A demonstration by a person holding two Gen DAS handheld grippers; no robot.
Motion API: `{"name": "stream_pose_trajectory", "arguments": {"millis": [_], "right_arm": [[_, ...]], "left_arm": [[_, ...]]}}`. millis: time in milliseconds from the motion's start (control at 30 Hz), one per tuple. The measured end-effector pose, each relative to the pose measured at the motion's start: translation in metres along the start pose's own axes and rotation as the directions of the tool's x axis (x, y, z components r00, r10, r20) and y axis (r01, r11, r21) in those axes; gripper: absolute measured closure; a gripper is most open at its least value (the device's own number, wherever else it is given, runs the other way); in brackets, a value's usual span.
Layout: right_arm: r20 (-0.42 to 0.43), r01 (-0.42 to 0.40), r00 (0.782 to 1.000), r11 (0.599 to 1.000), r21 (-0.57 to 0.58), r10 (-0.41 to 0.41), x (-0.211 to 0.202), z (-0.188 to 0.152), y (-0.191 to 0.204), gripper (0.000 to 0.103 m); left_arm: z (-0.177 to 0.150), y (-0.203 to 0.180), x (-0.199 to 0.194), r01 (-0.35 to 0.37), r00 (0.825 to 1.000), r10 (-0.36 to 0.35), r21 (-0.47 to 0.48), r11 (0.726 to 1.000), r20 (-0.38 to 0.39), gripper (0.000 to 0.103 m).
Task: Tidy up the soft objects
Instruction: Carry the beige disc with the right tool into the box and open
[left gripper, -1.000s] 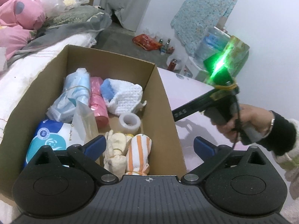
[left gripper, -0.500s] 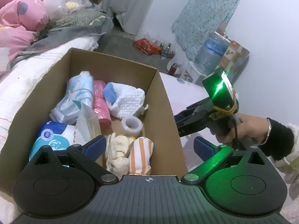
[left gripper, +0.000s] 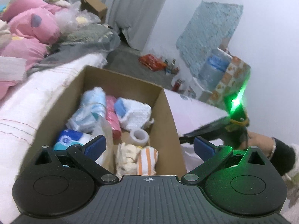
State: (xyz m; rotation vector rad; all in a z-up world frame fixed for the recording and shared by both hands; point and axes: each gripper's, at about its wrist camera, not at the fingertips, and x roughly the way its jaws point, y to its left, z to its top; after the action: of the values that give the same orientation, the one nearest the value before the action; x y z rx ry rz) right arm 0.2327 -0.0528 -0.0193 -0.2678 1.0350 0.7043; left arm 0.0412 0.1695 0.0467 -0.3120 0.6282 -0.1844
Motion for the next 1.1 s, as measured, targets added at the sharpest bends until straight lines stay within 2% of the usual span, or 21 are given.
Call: {"name": "stream_pose_trajectory", "arguments": {"millis": [200, 300, 400, 500, 567, 700, 767, 867, 900, 933, 1000, 1100], "right_arm": [[0.134, -0.025, 0.991, 1.0, -0.005, 0.025, -0.065, -0.002, 0.014, 0.103], [0.191, -0.089, 0.977, 0.994, -0.056, 0.099, -0.095, 0.0, 0.037, 0.103], [0.186, -0.196, 0.958, 0.972, -0.13, 0.219, -0.111, 0.003, 0.068, 0.103], [0.095, -0.306, 0.94, 0.934, -0.184, 0.327, -0.1, 0.012, 0.1, 0.103], [-0.005, -0.367, 0.928, 0.91, -0.191, 0.373, -0.081, 0.019, 0.119, 0.103], [-0.199, -0.434, 0.894, 0.885, -0.165, 0.402, -0.041, 0.03, 0.148, 0.103], [-0.288, -0.451, 0.87, 0.881, -0.139, 0.4, -0.021, 0.031, 0.159, 0.103], [-0.38, -0.457, 0.838, 0.884, -0.095, 0.392, 0.001, 0.033, 0.166, 0.103], [-0.407, -0.456, 0.827, 0.886, -0.08, 0.389, 0.008, 0.034, 0.167, 0.1], [-0.418, -0.449, 0.825, 0.891, -0.072, 0.382, 0.014, 0.035, 0.167, 0.096], [-0.435, -0.428, 0.826, 0.901, -0.068, 0.36, 0.02, 0.036, 0.167, 0.072], [-0.44, -0.438, 0.813, 0.898, -0.033, 0.38, 0.026, 0.038, 0.165, 0.062]], "left_arm": [[0.009, 0.016, -0.031, -0.038, 0.994, 0.045, -0.07, 0.997, 0.103, 0.001], [0.014, 0.027, -0.047, -0.066, 0.985, 0.083, -0.115, 0.991, 0.153, 0.0], [0.016, 0.039, -0.06, -0.085, 0.976, 0.113, -0.151, 0.985, 0.188, 0.0], [0.016, 0.048, -0.066, -0.091, 0.971, 0.128, -0.179, 0.98, 0.204, 0.0], [0.015, 0.053, -0.066, -0.087, 0.972, 0.125, -0.188, 0.978, 0.201, 0.0], [0.014, 0.061, -0.064, -0.08, 0.975, 0.117, -0.194, 0.978, 0.188, 0.0], [0.013, 0.065, -0.061, -0.074, 0.977, 0.111, -0.198, 0.977, 0.181, 0.0], [0.012, 0.072, -0.06, -0.066, 0.979, 0.103, -0.206, 0.976, 0.175, 0.0], [0.011, 0.074, -0.059, -0.063, 0.979, 0.101, -0.209, 0.976, 0.175, 0.0], [0.011, 0.075, -0.059, -0.061, 0.98, 0.099, -0.212, 0.975, 0.174, 0.0], [0.011, 0.079, -0.058, -0.059, 0.98, 0.098, -0.221, 0.974, 0.172, 0.0], [0.01, 0.082, -0.058, -0.052, 0.981, 0.092, -0.227, 0.972, 0.168, 0.0]]}}
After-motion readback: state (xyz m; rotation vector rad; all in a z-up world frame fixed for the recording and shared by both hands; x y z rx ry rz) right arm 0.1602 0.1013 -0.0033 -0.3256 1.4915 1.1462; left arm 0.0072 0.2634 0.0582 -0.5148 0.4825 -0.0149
